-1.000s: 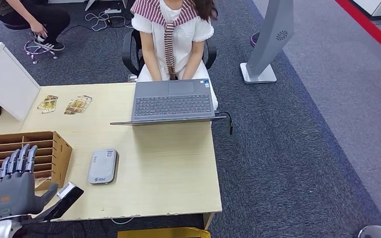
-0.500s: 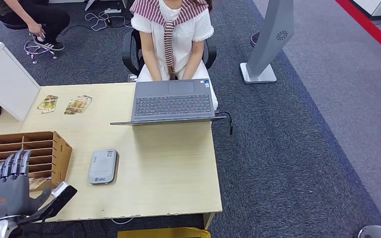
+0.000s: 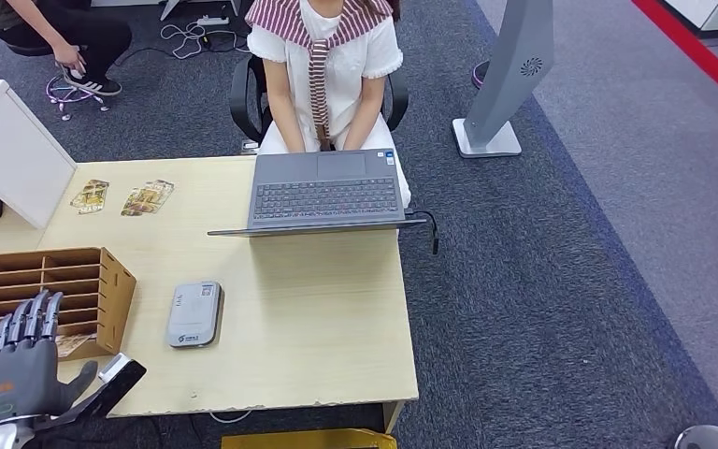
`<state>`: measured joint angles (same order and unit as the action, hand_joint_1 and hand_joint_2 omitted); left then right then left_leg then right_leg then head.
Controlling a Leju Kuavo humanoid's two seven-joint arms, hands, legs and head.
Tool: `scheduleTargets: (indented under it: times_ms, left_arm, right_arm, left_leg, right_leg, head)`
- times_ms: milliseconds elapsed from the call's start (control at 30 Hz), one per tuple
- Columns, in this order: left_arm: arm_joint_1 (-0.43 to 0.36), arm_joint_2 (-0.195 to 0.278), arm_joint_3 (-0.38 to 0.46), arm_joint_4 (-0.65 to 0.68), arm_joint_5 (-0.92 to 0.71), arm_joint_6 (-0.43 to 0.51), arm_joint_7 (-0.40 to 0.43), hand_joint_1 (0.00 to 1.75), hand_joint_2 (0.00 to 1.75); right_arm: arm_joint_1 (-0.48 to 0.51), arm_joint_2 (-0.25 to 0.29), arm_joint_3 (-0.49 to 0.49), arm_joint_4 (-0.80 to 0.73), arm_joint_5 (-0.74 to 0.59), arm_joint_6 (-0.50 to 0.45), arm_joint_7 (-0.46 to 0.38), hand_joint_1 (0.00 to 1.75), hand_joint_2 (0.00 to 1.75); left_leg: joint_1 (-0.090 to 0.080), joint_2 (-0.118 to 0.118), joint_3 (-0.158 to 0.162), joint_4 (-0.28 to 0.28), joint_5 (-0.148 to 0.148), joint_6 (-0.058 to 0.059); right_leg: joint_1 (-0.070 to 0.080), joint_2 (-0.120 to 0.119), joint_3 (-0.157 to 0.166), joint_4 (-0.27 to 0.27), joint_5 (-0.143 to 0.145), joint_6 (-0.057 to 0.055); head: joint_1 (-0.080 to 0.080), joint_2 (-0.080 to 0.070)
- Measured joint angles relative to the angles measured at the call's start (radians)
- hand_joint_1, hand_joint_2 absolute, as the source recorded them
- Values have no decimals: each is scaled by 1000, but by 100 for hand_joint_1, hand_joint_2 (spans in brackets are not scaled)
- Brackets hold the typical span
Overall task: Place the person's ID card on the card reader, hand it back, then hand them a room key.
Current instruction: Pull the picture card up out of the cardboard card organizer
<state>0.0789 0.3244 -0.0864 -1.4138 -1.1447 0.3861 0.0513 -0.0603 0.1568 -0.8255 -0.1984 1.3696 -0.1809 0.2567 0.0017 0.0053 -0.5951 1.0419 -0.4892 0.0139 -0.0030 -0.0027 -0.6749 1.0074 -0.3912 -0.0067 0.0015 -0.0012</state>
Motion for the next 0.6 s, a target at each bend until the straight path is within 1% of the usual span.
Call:
scheduleTargets:
  times_ms: [333, 600]
  left_arm:
    - [-19, 6, 30, 55, 23, -3, -1, 0, 175]
    - [-53, 8, 69, 113, 36, 0, -13, 0, 175]
  right_arm:
    - [-1, 0, 0, 0, 9, 1, 0, 0, 0]
    - [-3, 0, 0, 0, 17, 2, -2, 0, 0]
  left_leg:
    - [0, 0, 0, 0, 0, 0]
    - [0, 0, 0, 0, 0, 0]
  right_leg:
    - [0, 0, 0, 0, 0, 0]
    - [0, 0, 0, 0, 0, 0]
  head:
    - [0, 0]
    - [0, 0]
